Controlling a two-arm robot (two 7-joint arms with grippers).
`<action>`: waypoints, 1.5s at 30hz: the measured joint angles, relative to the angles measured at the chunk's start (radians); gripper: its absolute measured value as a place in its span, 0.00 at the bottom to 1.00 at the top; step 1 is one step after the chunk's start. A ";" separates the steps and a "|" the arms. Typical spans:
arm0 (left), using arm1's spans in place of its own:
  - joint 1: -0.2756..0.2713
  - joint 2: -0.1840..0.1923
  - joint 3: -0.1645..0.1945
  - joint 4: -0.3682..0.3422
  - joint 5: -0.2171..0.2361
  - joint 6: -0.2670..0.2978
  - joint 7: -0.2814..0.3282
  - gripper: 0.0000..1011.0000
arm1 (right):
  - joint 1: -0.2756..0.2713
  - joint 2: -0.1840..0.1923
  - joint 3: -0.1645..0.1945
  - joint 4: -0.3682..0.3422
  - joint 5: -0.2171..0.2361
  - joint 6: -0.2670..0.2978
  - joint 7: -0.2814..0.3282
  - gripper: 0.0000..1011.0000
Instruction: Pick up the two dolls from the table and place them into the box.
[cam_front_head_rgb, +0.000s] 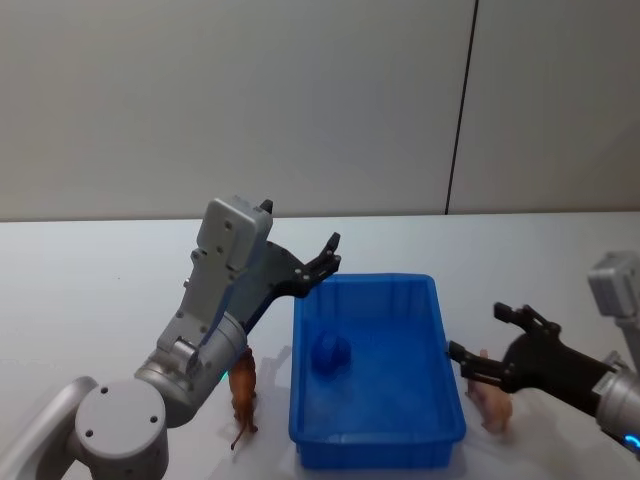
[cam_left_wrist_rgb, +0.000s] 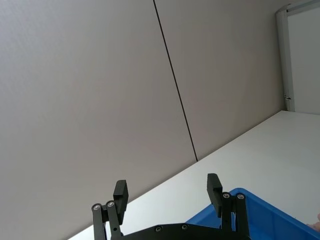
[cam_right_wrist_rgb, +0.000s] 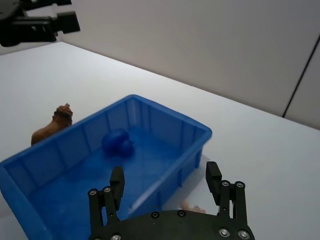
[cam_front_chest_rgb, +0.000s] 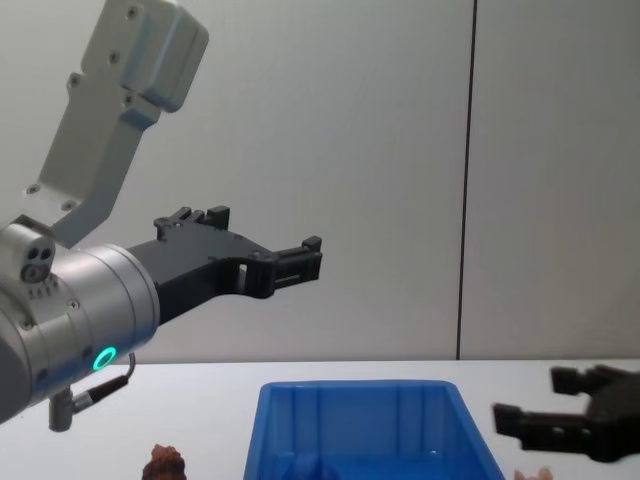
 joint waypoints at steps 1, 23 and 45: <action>0.000 0.000 0.000 0.000 0.000 0.000 0.000 0.99 | -0.005 0.004 0.002 -0.003 0.003 0.002 -0.003 0.99; 0.000 0.000 0.000 0.000 0.000 0.000 0.000 0.99 | -0.116 0.091 0.032 -0.069 0.037 0.065 -0.057 0.99; 0.000 0.000 0.000 0.000 0.000 0.000 0.000 0.99 | -0.107 0.067 0.004 -0.027 0.002 0.117 -0.073 0.99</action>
